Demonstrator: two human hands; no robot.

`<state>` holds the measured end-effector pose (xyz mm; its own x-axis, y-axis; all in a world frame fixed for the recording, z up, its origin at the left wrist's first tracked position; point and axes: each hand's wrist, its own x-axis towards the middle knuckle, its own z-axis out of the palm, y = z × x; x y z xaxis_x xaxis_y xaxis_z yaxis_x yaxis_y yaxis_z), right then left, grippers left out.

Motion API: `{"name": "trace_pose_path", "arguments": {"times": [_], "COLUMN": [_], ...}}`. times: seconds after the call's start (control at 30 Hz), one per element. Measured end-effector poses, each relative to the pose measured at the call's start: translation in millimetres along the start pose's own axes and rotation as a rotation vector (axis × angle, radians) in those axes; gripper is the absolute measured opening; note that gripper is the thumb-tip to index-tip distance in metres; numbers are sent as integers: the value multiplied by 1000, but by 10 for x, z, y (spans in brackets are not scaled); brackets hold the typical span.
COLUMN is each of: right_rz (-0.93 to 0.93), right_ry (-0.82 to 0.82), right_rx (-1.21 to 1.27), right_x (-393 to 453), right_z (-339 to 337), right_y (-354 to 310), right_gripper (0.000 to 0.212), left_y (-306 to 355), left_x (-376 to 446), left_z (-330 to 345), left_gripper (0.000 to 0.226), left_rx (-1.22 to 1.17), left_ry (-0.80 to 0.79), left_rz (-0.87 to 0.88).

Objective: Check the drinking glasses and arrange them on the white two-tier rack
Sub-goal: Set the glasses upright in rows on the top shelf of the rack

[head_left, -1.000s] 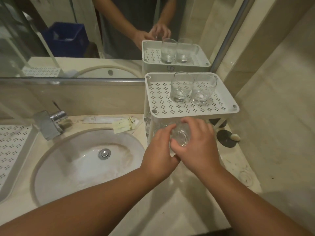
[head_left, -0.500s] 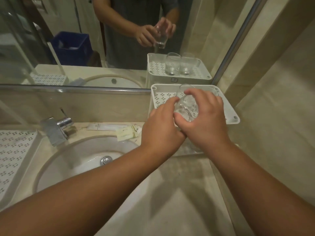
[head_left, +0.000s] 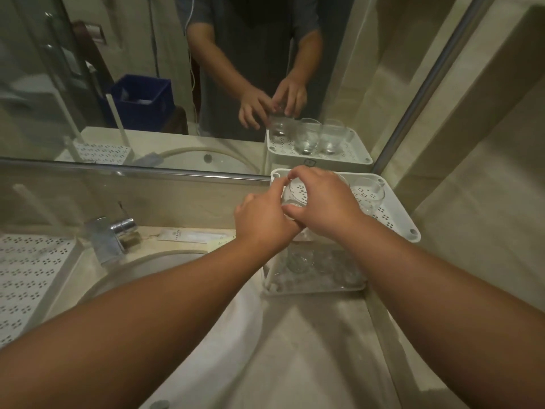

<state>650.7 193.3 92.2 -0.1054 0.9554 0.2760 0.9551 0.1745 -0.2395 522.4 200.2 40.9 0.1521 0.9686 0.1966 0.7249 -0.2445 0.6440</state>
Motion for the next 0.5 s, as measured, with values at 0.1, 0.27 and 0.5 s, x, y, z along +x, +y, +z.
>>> {"name": "trace_pose_path", "arguments": {"times": [0.1,0.27,0.5], "right_rz": [-19,-26,-44], "right_ry": [-22,-37,-60], "right_rx": [-46,-65,-59], "right_x": [59,103,133], "right_z": [30,57,106], "right_y": [22,76,130], "right_gripper": [48,50,49], "left_y": [-41,-26,-46], "left_x": [81,172,240], "left_z": [13,51,147], "left_gripper": [72,69,70], "left_rx": [19,40,90], "left_ry": [-14,9,27], "left_rz": [-14,2,13]}}
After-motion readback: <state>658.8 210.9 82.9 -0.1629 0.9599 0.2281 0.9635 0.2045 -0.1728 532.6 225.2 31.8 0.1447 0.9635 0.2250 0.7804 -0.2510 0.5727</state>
